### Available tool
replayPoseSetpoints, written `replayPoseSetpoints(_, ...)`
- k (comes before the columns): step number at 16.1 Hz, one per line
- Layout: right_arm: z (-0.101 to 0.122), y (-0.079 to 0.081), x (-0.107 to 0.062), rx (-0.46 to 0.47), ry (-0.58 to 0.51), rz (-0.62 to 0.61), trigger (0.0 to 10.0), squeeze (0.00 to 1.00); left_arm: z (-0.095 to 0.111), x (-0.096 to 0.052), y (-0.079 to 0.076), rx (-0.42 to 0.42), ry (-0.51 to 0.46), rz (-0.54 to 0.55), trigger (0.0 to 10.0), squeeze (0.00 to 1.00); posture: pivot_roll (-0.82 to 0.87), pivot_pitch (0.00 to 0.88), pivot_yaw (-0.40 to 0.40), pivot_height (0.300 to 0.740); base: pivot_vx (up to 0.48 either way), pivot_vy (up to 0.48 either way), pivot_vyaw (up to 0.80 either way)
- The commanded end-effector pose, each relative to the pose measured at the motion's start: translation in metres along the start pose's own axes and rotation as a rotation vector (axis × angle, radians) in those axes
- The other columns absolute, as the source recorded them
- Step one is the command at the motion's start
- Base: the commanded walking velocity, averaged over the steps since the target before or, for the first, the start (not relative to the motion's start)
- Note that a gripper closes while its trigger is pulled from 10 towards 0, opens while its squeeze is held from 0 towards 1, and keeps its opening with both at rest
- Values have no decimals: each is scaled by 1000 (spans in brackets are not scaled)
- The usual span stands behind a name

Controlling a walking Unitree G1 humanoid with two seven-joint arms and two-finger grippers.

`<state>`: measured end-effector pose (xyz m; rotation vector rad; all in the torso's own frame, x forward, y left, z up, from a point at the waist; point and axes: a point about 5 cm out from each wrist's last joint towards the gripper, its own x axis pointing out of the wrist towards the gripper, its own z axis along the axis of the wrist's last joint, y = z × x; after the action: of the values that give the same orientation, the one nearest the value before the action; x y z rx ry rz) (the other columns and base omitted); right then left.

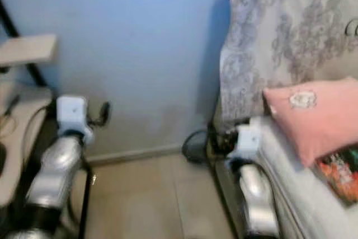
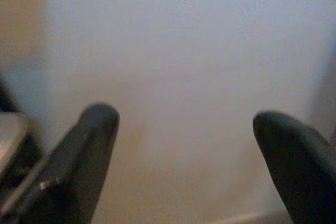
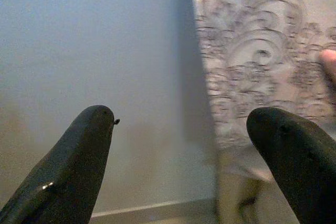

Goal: Clean up the room

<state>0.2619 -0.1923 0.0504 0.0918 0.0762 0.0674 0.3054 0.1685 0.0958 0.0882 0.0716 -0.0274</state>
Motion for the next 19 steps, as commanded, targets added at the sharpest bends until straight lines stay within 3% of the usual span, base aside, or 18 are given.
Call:
replayPoseSetpoints(1, 5, 5, 5, 9, -16, 13, 10000, 78, 4, 1, 12, 22, -10, 21, 10000, 0, -2, 0, 3, 740, 480, 0, 0)
replayPoseSetpoints(4, 2, 5, -1, -7, -2, 17, 10000, 75, -6, -5, 13, 8, 30, -14, 10000, 0, -4, 0, 1, 740, 160, 0, 0)
replayPoseSetpoints(6, -1, 3, -15, -35, 14, 35, 10000, 71, -18, -25, 11, 33, 62, -116, 10000, 0, -5, 0, -2, 740, 0, 0, 0)
replayPoseSetpoints(7, -7, -1, -25, -53, 49, 42, 10000, 75, -36, -41, 4, 46, 125, -228, 10000, 0, -9, 0, 4, 740, 0, 0, 0)
replayPoseSetpoints(9, -17, -14, -42, -93, 93, 27, 10000, 67, -41, -54, 1, -7, 108, -253, 10000, 0, -15, 0, 6, 740, 0, 0, 0)
replayPoseSetpoints(12, -21, -16, -50, -54, 111, 0, 10000, 71, -23, -45, -7, -94, 25, -246, 10000, 0, -26, 0, 6, 740, 0, 0, 0)
replayPoseSetpoints(14, -18, -12, -54, -62, 119, 34, 10000, 71, -18, -41, -18, -172, 54, -285, 10000, 0, -32, 0, 7, 740, 0, 0, 0)
replayPoseSetpoints(19, -16, -13, -54, -32, 117, 6, 10000, 59, -18, -41, -17, -120, 63, -272, 10000, 0, -47, 0, 13, 740, 0, 0, 0)
